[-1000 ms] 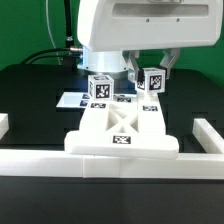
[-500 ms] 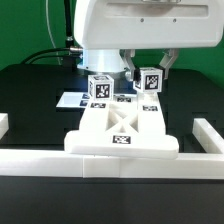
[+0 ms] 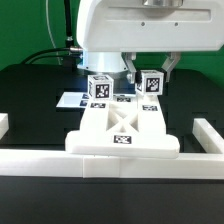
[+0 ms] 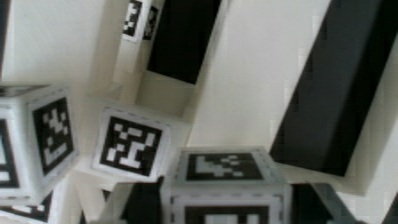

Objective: Assemble chair

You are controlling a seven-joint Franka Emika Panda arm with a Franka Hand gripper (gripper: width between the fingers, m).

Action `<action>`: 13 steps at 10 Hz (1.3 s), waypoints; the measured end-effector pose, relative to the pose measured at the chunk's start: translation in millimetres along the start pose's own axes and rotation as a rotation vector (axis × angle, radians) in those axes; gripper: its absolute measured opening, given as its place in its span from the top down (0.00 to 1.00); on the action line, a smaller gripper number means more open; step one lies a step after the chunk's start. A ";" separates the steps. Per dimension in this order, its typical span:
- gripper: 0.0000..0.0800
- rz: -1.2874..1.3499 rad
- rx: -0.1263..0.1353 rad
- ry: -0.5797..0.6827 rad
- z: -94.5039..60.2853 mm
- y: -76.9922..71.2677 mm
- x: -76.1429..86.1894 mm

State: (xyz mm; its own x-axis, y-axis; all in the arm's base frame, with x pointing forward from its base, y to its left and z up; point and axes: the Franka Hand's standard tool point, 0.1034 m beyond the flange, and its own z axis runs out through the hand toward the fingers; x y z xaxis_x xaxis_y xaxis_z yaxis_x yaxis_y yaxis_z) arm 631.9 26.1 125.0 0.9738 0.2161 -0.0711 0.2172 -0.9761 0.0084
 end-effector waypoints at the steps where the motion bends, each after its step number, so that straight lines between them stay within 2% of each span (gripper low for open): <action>1: 0.64 0.000 0.000 0.000 0.0 0.1 0.0; 5: 0.64 0.023 -0.001 -0.004 5.9 -1.8 -1.5; 13: 0.64 0.041 -0.001 -0.004 5.7 -1.6 -1.3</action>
Offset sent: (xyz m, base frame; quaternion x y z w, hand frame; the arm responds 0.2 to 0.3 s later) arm -0.0092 0.0074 -0.0160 0.0066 0.0021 0.0315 0.9995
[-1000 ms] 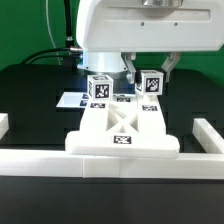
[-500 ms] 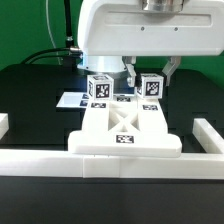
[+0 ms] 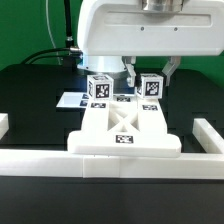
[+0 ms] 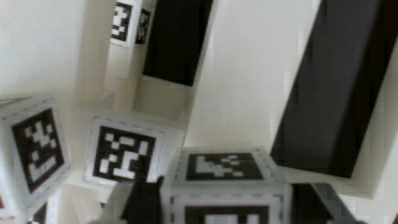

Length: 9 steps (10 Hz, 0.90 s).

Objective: Assemble chair

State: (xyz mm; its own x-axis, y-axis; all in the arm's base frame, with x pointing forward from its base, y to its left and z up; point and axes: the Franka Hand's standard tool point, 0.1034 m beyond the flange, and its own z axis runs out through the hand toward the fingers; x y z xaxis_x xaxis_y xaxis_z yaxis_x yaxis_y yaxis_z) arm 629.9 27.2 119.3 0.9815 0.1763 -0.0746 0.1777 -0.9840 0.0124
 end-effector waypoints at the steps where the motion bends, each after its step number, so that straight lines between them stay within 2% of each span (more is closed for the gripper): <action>1: 0.64 0.005 0.000 0.000 0.0 -0.1 0.0; 3: 0.64 0.022 0.000 0.000 0.0 0.0 0.0; 9: 0.64 0.752 0.034 0.020 0.2 -6.6 2.9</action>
Offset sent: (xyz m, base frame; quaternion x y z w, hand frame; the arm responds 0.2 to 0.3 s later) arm -0.0096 -0.0022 -0.0060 0.0240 -0.0170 0.0760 0.9967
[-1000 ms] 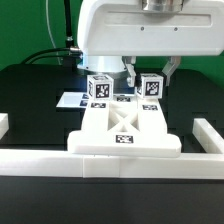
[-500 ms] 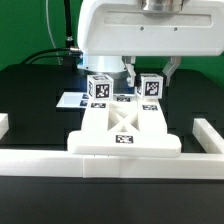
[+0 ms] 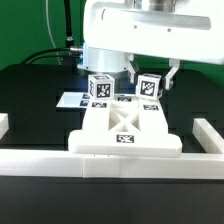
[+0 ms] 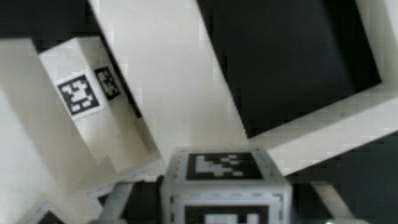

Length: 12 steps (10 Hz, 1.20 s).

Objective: Assemble chair

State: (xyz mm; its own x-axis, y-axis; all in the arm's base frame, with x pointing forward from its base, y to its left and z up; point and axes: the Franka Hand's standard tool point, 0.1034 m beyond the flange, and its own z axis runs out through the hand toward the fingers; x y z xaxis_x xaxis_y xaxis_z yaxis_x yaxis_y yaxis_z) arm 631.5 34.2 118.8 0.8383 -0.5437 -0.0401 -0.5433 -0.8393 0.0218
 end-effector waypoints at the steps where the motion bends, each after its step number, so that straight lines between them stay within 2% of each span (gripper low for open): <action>1: 0.64 0.098 0.001 0.000 0.0 -0.6 -0.1; 3: 0.64 0.195 0.001 0.000 0.1 -1.1 -0.2; 4: 0.64 0.301 0.011 0.000 0.2 -1.3 0.4; 5: 0.64 0.432 0.055 -0.002 0.4 0.0 1.4; 8: 0.64 0.721 0.157 0.019 0.3 -0.5 2.4; 10: 0.64 0.859 0.193 0.011 0.0 -2.1 3.7; 12: 0.64 0.967 0.213 -0.015 0.0 -2.4 4.1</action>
Offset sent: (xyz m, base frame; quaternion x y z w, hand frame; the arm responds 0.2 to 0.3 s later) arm 0.0000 0.0000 0.0000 0.0000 0.0000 0.1938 0.9810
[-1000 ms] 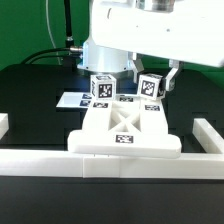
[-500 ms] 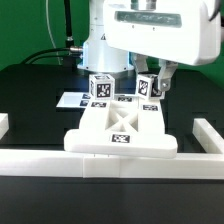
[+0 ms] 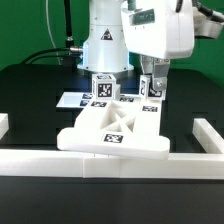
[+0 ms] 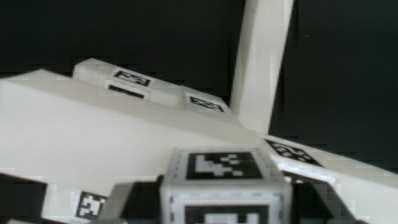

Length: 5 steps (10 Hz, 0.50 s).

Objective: Assemble chair

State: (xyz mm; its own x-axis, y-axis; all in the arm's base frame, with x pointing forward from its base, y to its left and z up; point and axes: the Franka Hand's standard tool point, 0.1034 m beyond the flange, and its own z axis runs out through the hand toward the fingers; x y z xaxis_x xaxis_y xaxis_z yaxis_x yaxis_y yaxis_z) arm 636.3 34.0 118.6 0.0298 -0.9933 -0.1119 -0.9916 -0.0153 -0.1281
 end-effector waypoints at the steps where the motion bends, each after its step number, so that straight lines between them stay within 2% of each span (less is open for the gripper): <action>1: 0.64 0.013 -0.001 0.000 0.4 0.2 -1.0; 3: 0.33 -0.027 -0.006 0.000 1.2 0.9 -1.3; 4: 0.23 -0.044 -0.028 -0.002 1.2 1.9 -4.1; 5: 0.23 -0.108 -0.048 0.004 1.3 0.5 -5.4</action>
Offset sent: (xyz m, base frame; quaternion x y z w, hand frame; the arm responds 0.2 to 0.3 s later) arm 0.0023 0.0018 0.0032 -0.0587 0.0227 -0.0809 0.9947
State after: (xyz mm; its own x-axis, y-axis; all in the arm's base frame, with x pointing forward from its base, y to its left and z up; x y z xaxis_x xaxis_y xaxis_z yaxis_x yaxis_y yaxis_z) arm 635.8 39.5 117.8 0.1367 -0.9860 -0.0958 -0.9875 -0.1280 -0.0919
